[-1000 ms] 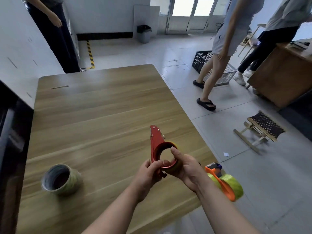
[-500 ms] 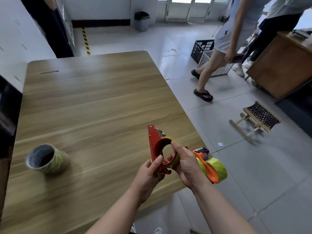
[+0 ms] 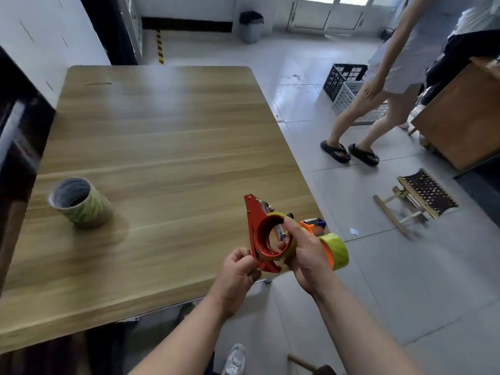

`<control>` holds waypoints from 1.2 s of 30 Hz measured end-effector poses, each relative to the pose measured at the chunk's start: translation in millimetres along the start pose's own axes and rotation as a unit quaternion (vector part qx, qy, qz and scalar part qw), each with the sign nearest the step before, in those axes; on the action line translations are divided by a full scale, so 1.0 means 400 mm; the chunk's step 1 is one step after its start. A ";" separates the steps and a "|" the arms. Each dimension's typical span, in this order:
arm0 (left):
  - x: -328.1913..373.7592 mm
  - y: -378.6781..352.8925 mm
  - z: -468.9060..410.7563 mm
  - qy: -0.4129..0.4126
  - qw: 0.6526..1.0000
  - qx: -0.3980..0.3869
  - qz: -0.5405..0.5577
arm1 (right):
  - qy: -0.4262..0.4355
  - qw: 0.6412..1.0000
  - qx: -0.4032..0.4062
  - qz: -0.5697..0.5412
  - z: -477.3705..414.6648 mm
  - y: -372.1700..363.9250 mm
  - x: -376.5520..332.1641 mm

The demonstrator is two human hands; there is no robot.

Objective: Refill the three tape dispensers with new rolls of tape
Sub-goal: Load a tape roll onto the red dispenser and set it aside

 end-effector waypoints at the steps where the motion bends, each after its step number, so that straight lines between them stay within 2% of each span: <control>1: -0.003 -0.001 0.005 -0.002 1.000 0.008 -0.007 | 0.002 1.000 -0.003 0.000 0.002 0.005 0.001; 4: -0.017 0.005 0.018 -0.018 0.997 0.042 -0.059 | 0.012 1.000 -0.011 -0.007 -0.002 0.019 0.003; 7: -0.044 0.018 0.024 -0.033 0.990 0.088 -0.102 | 0.037 0.998 -0.015 0.038 -0.008 0.029 0.010; 13: -0.114 0.031 0.045 -0.002 0.984 0.165 -0.068 | 0.050 0.994 0.041 0.089 -0.048 0.062 0.064; 22: -0.220 0.099 0.030 0.083 0.966 0.241 -0.045 | 0.054 0.974 0.071 0.209 -0.123 0.069 0.139; 29: -0.286 0.127 0.008 0.104 0.948 0.299 -0.010 | 0.079 0.945 0.081 0.307 -0.169 0.063 0.158; 36: -0.326 0.152 -0.003 0.119 0.941 0.317 -0.021 | 0.085 0.932 0.095 0.340 -0.187 0.078 0.174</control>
Point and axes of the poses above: each hand's wrist, its own z-axis away from the middle knuckle, its own y-axis out of the back of the hand, x = y × z, the point moved 5 cm from there along -z, towards the middle knuckle, and after that the axes turned 13 degrees about -y, right-handed, at the moved point
